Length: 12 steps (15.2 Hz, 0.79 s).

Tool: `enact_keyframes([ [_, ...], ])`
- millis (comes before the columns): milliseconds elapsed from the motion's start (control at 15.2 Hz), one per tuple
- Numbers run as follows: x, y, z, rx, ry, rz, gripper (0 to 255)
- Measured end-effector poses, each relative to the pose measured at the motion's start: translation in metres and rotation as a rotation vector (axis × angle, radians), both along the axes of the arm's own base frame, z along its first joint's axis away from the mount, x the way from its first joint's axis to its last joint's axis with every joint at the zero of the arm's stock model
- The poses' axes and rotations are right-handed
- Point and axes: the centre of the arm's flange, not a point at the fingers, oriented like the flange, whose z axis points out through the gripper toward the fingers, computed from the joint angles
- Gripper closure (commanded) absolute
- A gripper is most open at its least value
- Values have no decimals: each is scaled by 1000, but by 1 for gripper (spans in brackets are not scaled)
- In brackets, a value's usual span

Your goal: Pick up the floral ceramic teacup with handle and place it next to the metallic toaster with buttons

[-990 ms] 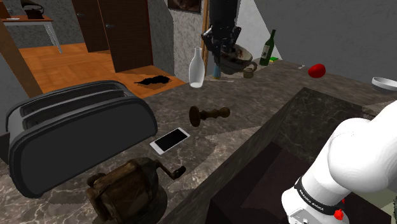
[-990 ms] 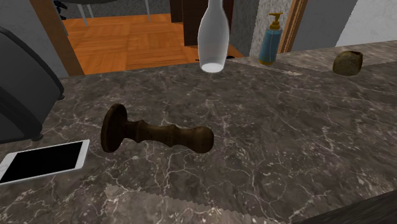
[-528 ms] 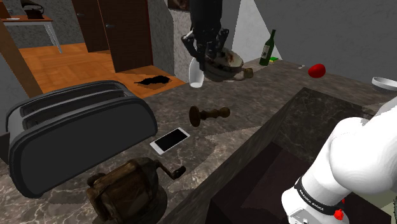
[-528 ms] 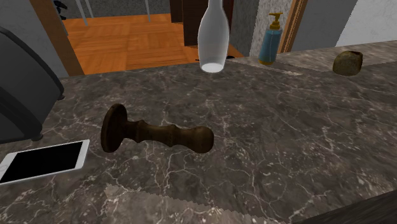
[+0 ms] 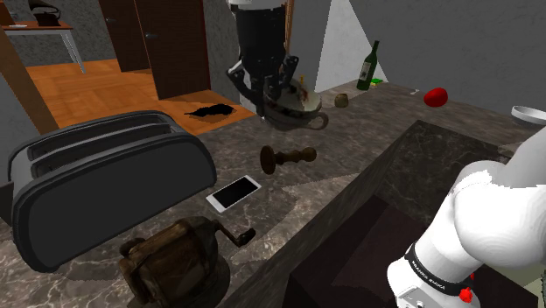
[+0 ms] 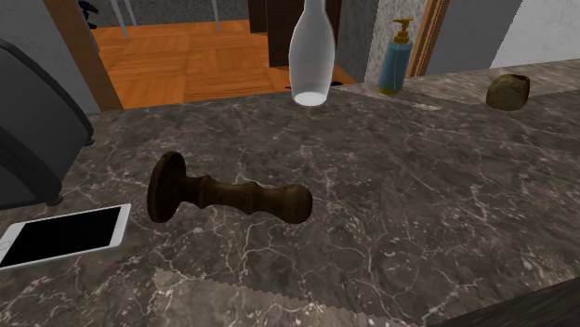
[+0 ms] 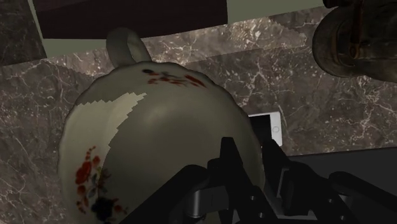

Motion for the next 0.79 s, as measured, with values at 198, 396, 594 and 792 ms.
enact_keyframes([
  [198, 0, 1, -14, 0, 0, 0, 255],
  [396, 0, 0, -30, 0, 0, 0, 255],
  [594, 0, 0, -46, 0, 0, -1, 255],
  [792, 1, 1, -62, 0, 0, 0, 255],
])
